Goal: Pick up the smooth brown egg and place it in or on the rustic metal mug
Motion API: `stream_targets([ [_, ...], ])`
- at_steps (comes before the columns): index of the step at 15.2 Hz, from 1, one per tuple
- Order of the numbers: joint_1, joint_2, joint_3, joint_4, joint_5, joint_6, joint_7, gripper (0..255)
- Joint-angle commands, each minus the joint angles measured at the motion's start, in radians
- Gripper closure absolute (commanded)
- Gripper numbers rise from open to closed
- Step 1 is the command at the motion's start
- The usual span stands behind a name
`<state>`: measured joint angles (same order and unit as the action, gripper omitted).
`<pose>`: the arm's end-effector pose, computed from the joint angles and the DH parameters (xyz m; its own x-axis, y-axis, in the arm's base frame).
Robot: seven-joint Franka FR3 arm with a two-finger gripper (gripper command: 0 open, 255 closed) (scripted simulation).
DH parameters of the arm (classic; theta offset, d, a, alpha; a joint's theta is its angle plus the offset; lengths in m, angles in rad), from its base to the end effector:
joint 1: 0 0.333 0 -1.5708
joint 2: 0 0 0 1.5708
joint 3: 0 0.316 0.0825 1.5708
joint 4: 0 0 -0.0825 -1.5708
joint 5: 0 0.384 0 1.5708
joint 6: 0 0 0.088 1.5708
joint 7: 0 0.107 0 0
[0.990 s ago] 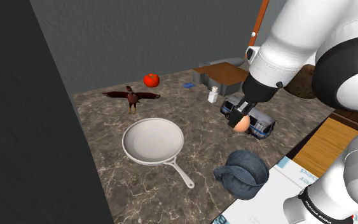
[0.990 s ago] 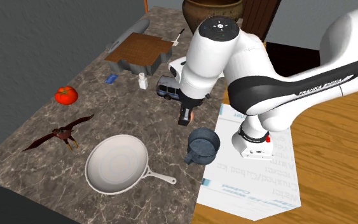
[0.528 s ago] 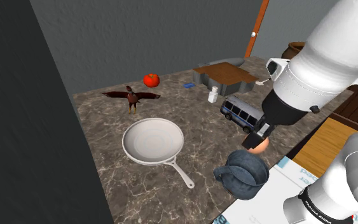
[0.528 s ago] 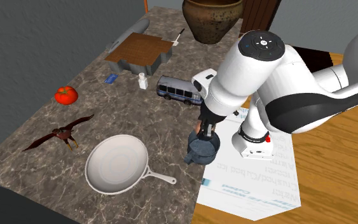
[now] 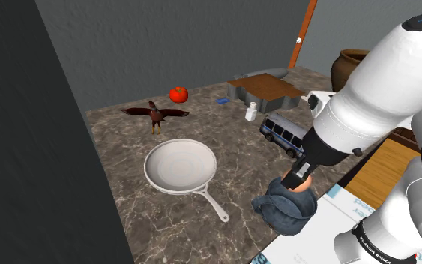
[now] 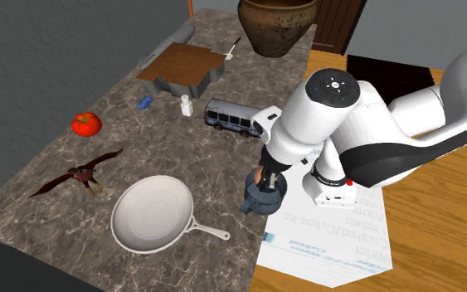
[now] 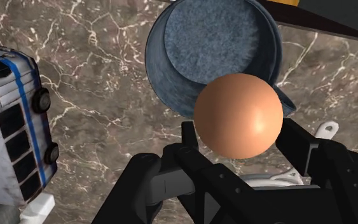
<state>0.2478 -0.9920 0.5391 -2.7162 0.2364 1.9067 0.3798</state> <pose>0.2017 0.2255 0.4675 0.9685 0.1558 0.1943 0.1276 -0.9804 0.1504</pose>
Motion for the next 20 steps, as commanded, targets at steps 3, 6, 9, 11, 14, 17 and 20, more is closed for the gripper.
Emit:
stream_targets([
  [3, 0.009, 0.006, 0.021, -0.046, 0.018, 0.051, 0.008, 255],
  [6, 0.014, 0.015, 0.037, -0.075, 0.030, 0.087, 0.013, 255],
  [9, 0.014, 0.015, 0.037, -0.075, 0.030, 0.087, 0.013, 255],
  [11, 0.014, 0.015, 0.037, -0.075, 0.030, 0.087, 0.013, 255],
  [14, 0.014, 0.014, 0.037, -0.075, 0.030, 0.087, 0.013, 0],
  [17, 0.014, 0.014, 0.037, -0.075, 0.030, 0.087, 0.013, 0],
  [20, 0.015, 0.002, 0.026, -0.048, 0.022, 0.048, 0.014, 0],
])
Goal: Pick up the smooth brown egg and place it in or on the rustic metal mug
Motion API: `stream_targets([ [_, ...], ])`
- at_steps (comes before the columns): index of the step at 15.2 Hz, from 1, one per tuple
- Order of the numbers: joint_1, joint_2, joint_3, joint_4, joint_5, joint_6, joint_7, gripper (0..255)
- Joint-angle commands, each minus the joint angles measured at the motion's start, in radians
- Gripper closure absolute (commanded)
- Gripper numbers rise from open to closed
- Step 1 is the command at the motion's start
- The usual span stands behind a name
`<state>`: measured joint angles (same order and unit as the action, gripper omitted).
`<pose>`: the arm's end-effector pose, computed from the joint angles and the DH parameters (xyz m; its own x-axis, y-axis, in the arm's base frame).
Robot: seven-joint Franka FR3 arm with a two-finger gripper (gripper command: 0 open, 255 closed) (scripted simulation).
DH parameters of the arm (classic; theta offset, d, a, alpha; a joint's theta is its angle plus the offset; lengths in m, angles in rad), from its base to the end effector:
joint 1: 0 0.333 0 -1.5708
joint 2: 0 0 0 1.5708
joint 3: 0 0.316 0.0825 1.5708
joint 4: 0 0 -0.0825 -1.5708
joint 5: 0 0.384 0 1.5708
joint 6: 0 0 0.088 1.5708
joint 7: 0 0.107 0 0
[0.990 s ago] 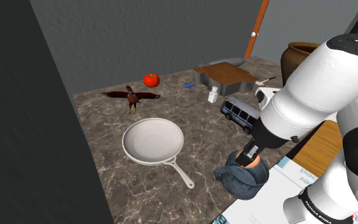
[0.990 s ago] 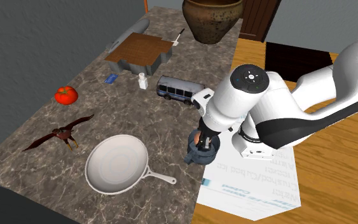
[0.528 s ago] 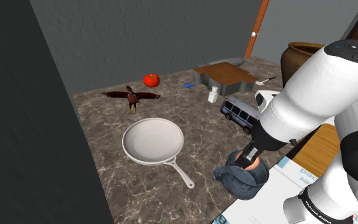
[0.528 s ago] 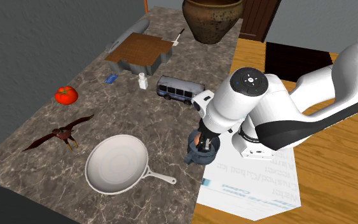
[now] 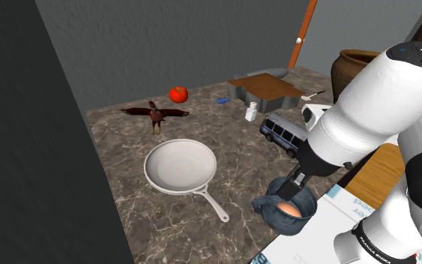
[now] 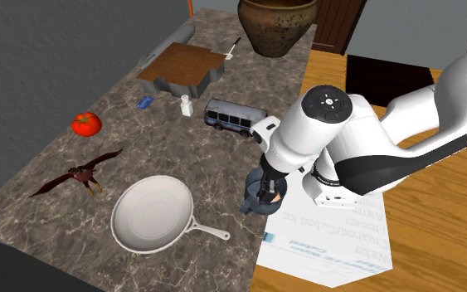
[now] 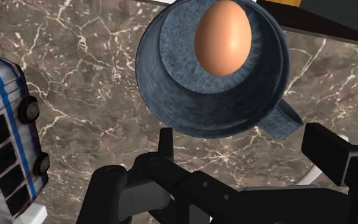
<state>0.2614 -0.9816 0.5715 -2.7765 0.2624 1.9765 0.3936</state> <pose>0.2005 0.2266 0.4402 0.9682 0.1559 0.1955 0.1276 -0.9804 0.1499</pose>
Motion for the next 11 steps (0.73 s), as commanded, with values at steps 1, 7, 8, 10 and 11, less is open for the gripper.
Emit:
stream_targets([
  [1, 0.001, -0.019, -0.017, 0.041, -0.012, -0.060, 0.001, 0],
  [7, 0.000, -0.031, -0.033, 0.094, -0.025, -0.124, 0.002, 0],
  [8, 0.000, -0.031, -0.033, 0.094, -0.025, -0.124, 0.002, 0],
  [10, 0.000, -0.031, -0.033, 0.094, -0.025, -0.124, 0.002, 0],
  [11, 0.000, -0.031, -0.033, 0.094, -0.025, -0.124, 0.002, 0],
])
